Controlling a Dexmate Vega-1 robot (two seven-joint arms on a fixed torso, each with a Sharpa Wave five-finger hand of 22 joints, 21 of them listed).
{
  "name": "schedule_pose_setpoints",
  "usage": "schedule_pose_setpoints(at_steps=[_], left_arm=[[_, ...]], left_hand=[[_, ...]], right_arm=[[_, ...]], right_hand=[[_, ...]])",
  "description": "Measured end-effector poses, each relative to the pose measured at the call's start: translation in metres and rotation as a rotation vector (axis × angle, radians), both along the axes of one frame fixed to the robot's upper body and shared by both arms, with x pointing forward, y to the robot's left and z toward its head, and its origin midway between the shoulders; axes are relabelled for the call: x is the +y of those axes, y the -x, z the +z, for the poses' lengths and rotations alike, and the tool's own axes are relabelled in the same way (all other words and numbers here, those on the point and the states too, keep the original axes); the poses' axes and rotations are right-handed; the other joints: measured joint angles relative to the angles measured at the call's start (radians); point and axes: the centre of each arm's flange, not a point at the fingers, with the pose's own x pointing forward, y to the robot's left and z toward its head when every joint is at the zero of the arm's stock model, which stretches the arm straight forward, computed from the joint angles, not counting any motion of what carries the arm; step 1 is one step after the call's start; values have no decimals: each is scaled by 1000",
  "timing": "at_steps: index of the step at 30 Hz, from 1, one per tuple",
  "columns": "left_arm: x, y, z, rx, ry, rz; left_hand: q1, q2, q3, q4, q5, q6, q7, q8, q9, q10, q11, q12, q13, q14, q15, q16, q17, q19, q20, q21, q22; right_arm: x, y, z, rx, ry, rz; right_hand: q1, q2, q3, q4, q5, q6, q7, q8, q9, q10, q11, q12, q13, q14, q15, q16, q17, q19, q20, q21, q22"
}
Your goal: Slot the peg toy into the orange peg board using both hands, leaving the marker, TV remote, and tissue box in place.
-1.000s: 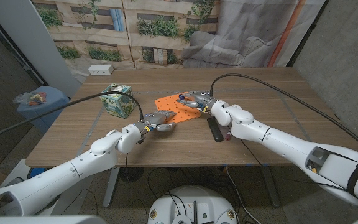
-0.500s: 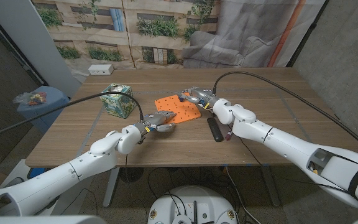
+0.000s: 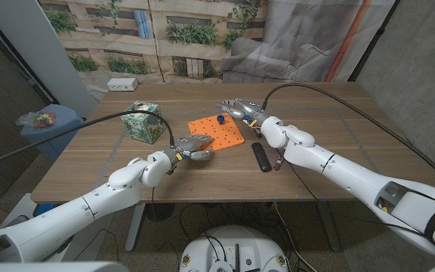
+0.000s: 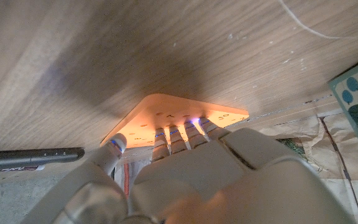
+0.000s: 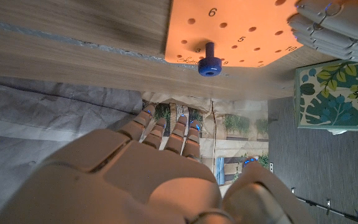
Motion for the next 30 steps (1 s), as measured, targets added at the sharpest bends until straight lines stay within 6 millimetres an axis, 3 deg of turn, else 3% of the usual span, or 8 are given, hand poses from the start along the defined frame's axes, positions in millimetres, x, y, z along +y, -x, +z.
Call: schedule_pose_setpoints(at_steps=[5, 11, 30], left_arm=[[0, 2, 3, -12, 5, -5], [1, 6, 12, -43, 20, -8], [9, 16, 37, -130, 84, -10]], left_hand=[[0, 0, 0, 0, 0, 0, 0, 3, 0, 1, -1, 1, 1, 3, 0, 0, 0, 2, 1, 2, -1], [0, 0, 0, 0, -5, 7, 0, 4, -3, -2, 2, 5, 1, 4, 0, 1, -1, 4, 0, -1, -1], [0, 0, 0, 0, -5, 21, 4, 14, -2, 3, 7, 5, 5, 14, 0, 9, -1, 4, 0, -1, -1]], right_arm=[[-4, 0, 5, -7, -30, 9], [-10, 0, 9, -5, -64, 15], [-26, 1, 10, -2, -170, -9]], right_hand=[[11, 10, 4, -4, 0, 0, 8, 0, 0, -4, 4, 0, 0, 18, 4, 0, -5, 36, -29, 13, 0], [22, -1, 8, -8, 0, -2, 9, 0, 0, -5, 5, 0, 0, 22, 0, 0, -9, 62, -41, 15, 0], [29, 5, 16, -16, 0, 4, 14, 6, 0, -3, 18, 0, 0, 31, 2, 0, -9, 102, -45, 22, 0]])
